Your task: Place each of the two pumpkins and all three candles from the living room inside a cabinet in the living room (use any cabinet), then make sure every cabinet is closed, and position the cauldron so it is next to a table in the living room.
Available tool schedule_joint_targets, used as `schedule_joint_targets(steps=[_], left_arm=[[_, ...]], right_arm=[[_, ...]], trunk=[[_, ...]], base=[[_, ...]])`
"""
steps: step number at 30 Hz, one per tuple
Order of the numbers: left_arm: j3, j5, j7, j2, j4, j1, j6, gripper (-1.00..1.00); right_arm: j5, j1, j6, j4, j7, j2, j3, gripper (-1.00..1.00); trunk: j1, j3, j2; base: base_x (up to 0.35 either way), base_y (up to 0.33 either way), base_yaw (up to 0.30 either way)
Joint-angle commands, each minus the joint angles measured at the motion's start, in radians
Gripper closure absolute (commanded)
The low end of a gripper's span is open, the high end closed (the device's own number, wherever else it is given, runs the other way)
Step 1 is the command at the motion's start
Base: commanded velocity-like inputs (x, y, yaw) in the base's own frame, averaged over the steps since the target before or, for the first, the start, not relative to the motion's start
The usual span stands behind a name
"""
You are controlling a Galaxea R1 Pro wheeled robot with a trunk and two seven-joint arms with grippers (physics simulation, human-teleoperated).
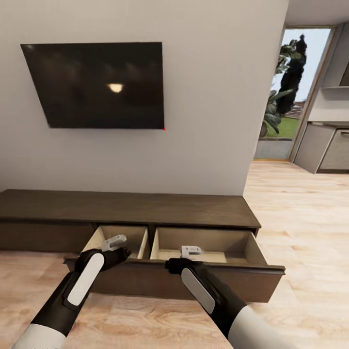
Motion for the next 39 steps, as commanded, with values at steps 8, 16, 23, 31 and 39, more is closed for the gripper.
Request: schedule_joint_targets(steps=[8, 16, 23, 31, 39], left_arm=[[0.098, 0.014, 0.007, 0.041, -0.001, -0.001, 0.002, -1.00], [0.139, 0.013, 0.007, 0.045, -0.001, -0.001, 0.006, -1.00], [0.141, 0.013, 0.007, 0.045, -0.001, -0.001, 0.006, -1.00], [0.142, 0.014, 0.007, 0.045, -0.001, -0.001, 0.006, -1.00], [0.153, 0.027, 0.007, 0.074, -0.001, -0.001, 0.007, -1.00]], right_arm=[[-0.008, -0.001, 0.001, -0.001, -0.009, 0.000, 0.003, -1.00], [-0.008, -0.001, 0.001, -0.001, -0.009, 0.000, 0.002, -1.00], [-0.008, -0.001, 0.001, -0.001, -0.008, 0.000, 0.002, -1.00], [-0.008, -0.001, 0.001, 0.001, -0.009, 0.000, 0.002, -1.00], [-0.008, -0.001, 0.001, 0.001, -0.009, 0.000, 0.002, -1.00]], trunk=[[-0.031, 0.031, 0.056], [-0.062, 0.062, 0.112], [-0.089, 0.090, 0.161], [-0.120, 0.122, 0.217], [-0.150, 0.154, 0.273]], base=[[-0.314, 0.098, 0.243], [-0.313, 0.080, 0.243], [-0.314, 0.050, 0.243], [-0.313, 0.004, 0.243], [-0.305, 0.000, 0.243]])
